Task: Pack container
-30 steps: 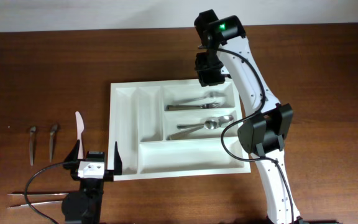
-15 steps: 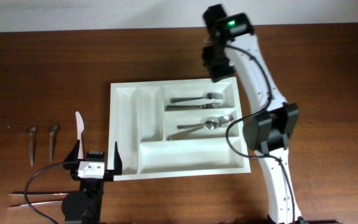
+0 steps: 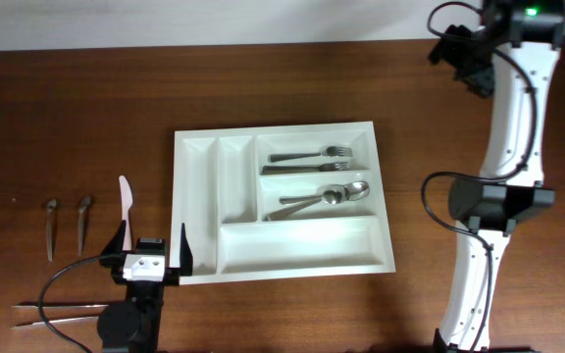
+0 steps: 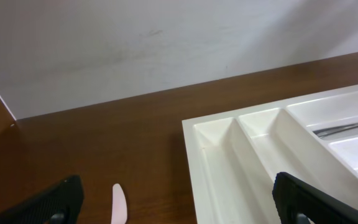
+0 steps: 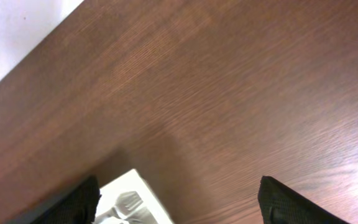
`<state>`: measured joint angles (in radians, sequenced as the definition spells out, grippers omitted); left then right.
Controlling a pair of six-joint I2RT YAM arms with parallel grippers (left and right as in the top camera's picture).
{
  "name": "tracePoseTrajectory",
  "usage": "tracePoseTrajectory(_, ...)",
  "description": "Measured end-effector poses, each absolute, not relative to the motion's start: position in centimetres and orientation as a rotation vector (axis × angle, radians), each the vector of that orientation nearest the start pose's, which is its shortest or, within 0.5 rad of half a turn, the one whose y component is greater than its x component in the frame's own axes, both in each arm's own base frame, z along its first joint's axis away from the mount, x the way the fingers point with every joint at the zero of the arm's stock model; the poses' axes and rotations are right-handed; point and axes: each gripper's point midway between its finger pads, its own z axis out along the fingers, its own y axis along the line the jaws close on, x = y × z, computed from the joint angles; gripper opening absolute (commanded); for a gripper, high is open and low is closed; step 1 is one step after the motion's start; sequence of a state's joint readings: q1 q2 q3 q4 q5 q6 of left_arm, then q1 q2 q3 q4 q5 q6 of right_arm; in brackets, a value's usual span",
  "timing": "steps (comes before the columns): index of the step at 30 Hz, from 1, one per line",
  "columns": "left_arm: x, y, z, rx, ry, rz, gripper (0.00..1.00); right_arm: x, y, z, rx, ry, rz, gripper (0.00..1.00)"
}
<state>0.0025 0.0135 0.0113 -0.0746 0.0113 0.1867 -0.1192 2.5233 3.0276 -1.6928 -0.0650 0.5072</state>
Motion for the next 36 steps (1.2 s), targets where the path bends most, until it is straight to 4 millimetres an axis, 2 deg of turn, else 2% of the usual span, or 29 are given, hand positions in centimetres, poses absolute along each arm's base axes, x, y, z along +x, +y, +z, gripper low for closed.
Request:
tracePoseTrajectory(3,24.6,-0.1,15.8,0.160,1.642,0.135,0.99,50.6,-6.5,21.9,0.720,2.653,0.196,0.91)
tracePoseTrajectory(4,24.6,-0.1,15.8,0.160,1.642,0.135,0.99,50.5,-6.8,22.4,0.678,2.651,0.195,0.98)
tracePoseTrajectory(6,24.6,-0.1,15.8,0.160,1.642,0.135,0.99,49.8,-7.5,24.4,0.580,2.633,0.185,0.99)
tracePoseTrajectory(9,24.6,-0.1,15.8,0.160,1.642,0.135,0.99,47.4,-7.9,27.3,0.479,2.630,0.159,0.99)
tracePoseTrajectory(13,24.6,-0.1,15.8,0.161,1.642,0.135,0.99,42.9,-8.2,29.2,0.406,2.685,0.103,0.99)
tracePoseTrajectory(16,24.6,-0.1,15.8,0.161,1.642,0.135,0.99,38.5,-8.7,28.1,0.321,2.799,0.054,0.99)
tracePoseTrajectory(18,24.6,-0.1,15.8,0.160,1.642,0.135,0.99,36.0,-9.0,26.3,0.259,2.898,0.035,0.99)
tracePoseTrajectory(21,24.6,-0.1,15.8,0.161,1.642,0.135,0.99,33.7,-9.6,23.3,0.198,3.016,0.039,0.99)
tracePoseTrajectory(25,24.6,-0.1,15.8,0.160,1.642,0.135,0.99,32.9,-11.5,19.4,0.145,3.081,0.049,0.99)
tracePoseTrajectory(28,24.6,-0.1,15.8,0.160,1.642,0.135,0.99,32.6,-13.7,17.8,0.152,3.078,0.042,0.99)
tracePoseTrajectory(30,24.6,-0.1,15.8,0.160,1.642,0.135,0.99,32.3,-15.0,17.2,0.155,3.061,0.057,0.99)
tracePoseTrajectory(33,24.6,-0.1,15.8,0.160,1.642,0.135,0.99,32.1,-16.0,17.0,0.112,3.019,0.148,0.99)
tracePoseTrajectory(36,24.6,-0.1,15.8,0.160,1.642,0.135,0.99,33.0,-17.4,17.3,0.083,2.943,0.151,0.99)
